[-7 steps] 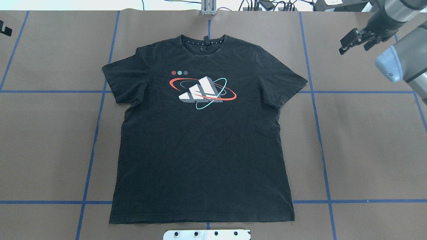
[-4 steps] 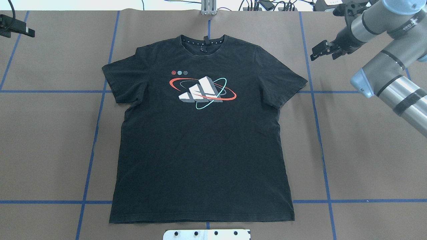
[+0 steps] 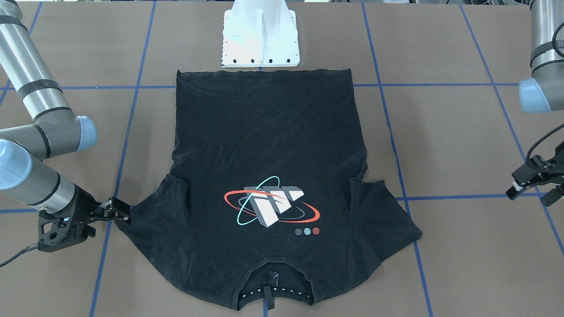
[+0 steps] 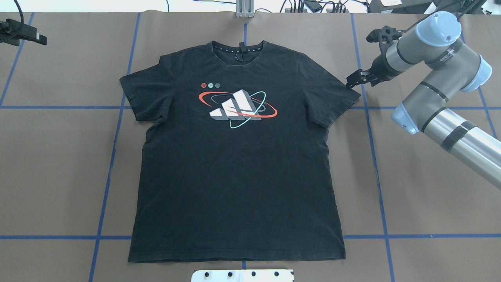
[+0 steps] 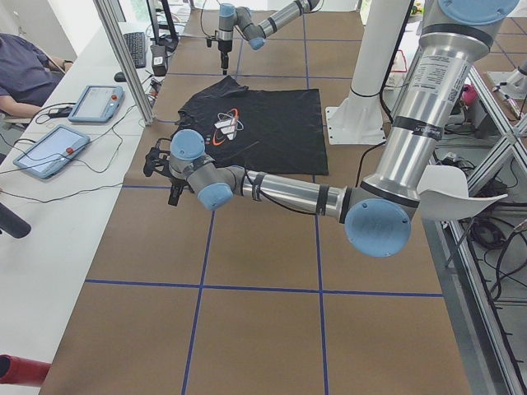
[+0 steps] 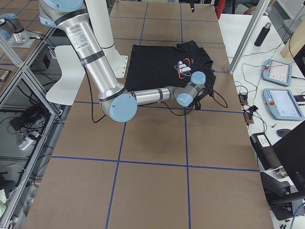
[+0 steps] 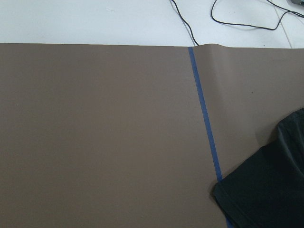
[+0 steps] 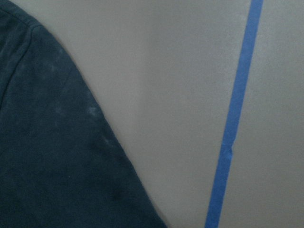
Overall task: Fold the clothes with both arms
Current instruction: 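Move the right gripper to the sleeve nearest it and grasp its edge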
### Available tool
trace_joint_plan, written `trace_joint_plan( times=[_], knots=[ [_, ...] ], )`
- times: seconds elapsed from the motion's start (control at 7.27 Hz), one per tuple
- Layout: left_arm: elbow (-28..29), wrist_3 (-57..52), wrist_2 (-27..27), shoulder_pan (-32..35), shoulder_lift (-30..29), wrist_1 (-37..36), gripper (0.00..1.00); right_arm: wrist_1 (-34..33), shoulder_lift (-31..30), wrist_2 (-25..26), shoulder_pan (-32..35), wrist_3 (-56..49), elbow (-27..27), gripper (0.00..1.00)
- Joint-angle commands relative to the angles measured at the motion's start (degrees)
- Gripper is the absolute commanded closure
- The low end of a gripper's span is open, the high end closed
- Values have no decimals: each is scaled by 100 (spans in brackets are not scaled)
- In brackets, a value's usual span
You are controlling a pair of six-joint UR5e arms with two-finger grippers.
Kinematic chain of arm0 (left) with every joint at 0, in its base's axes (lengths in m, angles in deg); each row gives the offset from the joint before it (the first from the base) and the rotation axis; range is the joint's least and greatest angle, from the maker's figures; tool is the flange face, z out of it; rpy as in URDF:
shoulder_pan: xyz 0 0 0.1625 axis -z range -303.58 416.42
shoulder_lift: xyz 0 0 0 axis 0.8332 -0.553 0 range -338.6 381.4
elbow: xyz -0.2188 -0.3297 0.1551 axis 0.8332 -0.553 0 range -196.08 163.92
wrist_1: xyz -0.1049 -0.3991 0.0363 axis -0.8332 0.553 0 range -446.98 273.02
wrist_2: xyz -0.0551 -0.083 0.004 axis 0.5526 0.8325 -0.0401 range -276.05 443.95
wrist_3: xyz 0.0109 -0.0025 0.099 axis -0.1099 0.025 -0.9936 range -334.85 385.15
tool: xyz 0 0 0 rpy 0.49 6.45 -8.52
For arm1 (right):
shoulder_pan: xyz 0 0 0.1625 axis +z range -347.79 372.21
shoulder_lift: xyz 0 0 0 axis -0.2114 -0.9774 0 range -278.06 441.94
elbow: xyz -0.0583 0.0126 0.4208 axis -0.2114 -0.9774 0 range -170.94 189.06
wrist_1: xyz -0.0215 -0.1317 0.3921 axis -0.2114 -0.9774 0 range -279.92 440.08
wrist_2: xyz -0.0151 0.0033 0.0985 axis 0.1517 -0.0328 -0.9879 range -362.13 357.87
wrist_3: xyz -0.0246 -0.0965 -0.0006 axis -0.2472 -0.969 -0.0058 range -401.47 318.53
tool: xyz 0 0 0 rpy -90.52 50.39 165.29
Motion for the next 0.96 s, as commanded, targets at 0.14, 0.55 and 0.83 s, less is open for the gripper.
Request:
trace_joint_plan(
  times=[0.14,0.55,0.83],
  knots=[
    [-9,19,0,-2,-5,3,0,-68,-1,41,-164,49,-3,10],
    [-18,19,9,-2,-5,3,0,-234,-18,-162,-138,58,6,27],
    [-36,37,9,-2,-5,3,0,-252,-44,-171,-138,58,-3,42]
  ],
)
